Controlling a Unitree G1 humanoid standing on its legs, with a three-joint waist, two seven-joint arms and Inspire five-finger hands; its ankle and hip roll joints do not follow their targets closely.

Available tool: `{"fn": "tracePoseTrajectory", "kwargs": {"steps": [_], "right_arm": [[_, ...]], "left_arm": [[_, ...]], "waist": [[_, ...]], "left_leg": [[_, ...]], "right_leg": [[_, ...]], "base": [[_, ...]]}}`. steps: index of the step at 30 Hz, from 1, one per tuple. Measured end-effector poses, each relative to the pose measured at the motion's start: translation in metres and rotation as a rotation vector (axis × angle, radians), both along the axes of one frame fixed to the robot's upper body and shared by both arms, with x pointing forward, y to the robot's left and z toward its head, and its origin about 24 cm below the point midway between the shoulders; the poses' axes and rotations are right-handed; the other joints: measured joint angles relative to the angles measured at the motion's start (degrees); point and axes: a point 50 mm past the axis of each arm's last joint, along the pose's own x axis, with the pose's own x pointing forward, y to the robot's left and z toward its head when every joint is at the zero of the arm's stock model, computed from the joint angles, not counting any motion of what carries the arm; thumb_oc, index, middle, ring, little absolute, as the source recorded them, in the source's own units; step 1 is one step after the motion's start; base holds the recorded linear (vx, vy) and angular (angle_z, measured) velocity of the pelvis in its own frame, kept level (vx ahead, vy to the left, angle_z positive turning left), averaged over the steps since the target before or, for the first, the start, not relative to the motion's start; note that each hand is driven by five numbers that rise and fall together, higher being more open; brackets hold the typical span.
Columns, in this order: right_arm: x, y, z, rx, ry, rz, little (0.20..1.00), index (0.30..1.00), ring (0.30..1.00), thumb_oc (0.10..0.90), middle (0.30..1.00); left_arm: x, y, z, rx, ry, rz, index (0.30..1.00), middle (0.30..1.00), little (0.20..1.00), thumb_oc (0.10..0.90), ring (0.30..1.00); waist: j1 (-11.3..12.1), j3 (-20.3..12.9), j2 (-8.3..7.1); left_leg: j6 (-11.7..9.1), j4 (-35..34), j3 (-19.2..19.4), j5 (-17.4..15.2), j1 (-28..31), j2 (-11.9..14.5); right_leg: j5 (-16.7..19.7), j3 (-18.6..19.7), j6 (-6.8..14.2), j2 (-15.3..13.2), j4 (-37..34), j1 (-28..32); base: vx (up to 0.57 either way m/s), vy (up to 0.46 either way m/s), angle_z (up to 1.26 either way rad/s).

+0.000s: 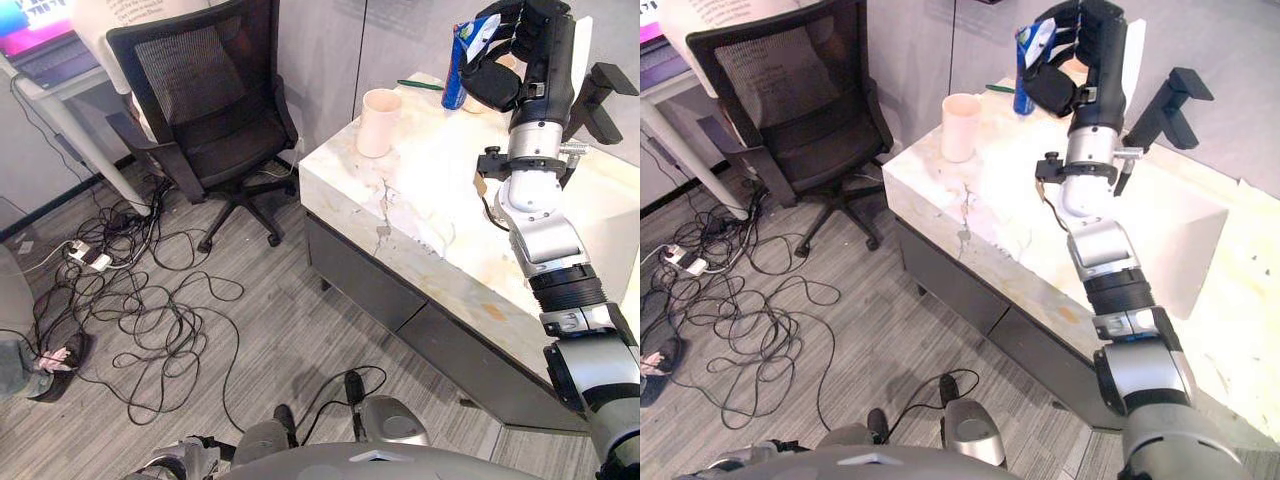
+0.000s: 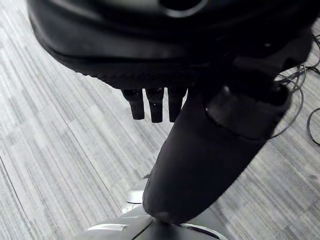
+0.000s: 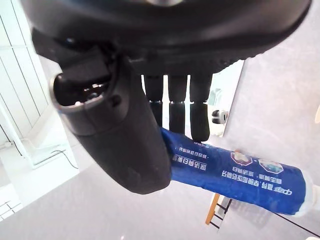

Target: Organize the bathroom.

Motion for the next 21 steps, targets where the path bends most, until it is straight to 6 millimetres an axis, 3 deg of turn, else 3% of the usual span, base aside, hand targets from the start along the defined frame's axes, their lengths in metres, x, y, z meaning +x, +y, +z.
{"fn": "tracePoseTrajectory", "kwargs": {"steps": [3,4,7,12,18,20,21], "right_arm": [[0.001,0.004,-0.002,0.0,0.002,0.015,0.3,0.3,0.3,0.4,0.3],[0.002,0.002,-0.008,0.0,0.022,0.007,0.3,0.3,0.3,0.4,0.3],[0.002,0.004,-0.013,0.005,0.035,0.005,0.3,0.3,0.3,0.4,0.3],[-0.005,0.023,-0.009,0.023,-0.03,0.049,0.3,0.3,0.3,0.4,0.3],[-0.005,0.029,-0.012,-0.006,-0.012,0.076,0.3,0.3,0.3,0.4,0.3],[-0.005,0.026,-0.009,0.009,-0.02,0.069,0.3,0.3,0.3,0.4,0.3],[-0.005,0.023,-0.008,0.014,-0.022,0.058,0.3,0.3,0.3,0.4,0.3]], "left_arm": [[0.008,0.0,0.001,0.004,-0.021,-0.031,0.9,0.9,0.9,0.8,0.9],[0.011,-0.003,0.001,-0.002,-0.042,-0.037,0.9,0.9,0.9,0.8,0.9],[0.008,-0.005,0.0,-0.011,-0.038,-0.026,0.9,0.9,0.9,0.8,0.9],[0.027,0.001,0.006,0.015,-0.102,-0.04,0.9,0.9,0.9,0.8,0.9],[0.026,0.005,0.006,0.03,-0.116,0.01,0.9,0.9,0.9,0.8,0.9],[0.027,0.004,0.006,0.025,-0.109,0.009,0.9,0.9,0.9,0.8,0.9],[0.028,0.006,0.007,0.029,-0.117,0.001,0.9,0.9,0.9,0.8,0.9]], "waist": [[0.1,0.5,0.12],[-0.5,1.2,1.23],[-0.9,1.5,1.04],[-0.9,5.3,-0.64],[-1.0,6.9,-1.58],[-1.5,7.6,-0.25],[-0.7,7.5,-0.46]], "left_leg": [[0.2,2.2,1.1,0.3,-2.6,-0.7],[0.5,3.5,1.3,-0.8,-4.0,-0.1],[1.3,1.7,1.4,-0.1,-2.8,-1.1],[1.6,4.5,2.9,-0.4,-5.0,-1.9],[2.0,6.1,4.1,-1.9,-5.1,-1.7],[-1.1,13.5,2.9,-2.5,-7.4,1.1],[-3.2,19.9,1.8,-3.8,-9.5,2.0]], "right_leg": [[1.0,-0.7,-0.7,-0.6,0.0,-2.2],[0.6,-1.3,-0.1,-0.7,0.2,-2.1],[0.3,-1.3,0.1,-1.4,0.3,-1.8],[0.7,0.3,1.4,-2.2,2.5,-4.7],[1.1,1.5,2.1,-2.4,2.1,-4.4],[-3.3,1.4,-1.5,1.0,7.6,-4.0],[-9.9,-0.2,-4.3,2.9,18.0,-6.2]], "base": [[-0.13,0.124,0.09],[0.0,0.058,0.19],[-0.06,0.007,0.09],[-0.11,-0.018,-0.12],[0.1,-0.113,-0.12],[0.07,-0.051,0.28],[0.12,-0.007,0.68]]}}
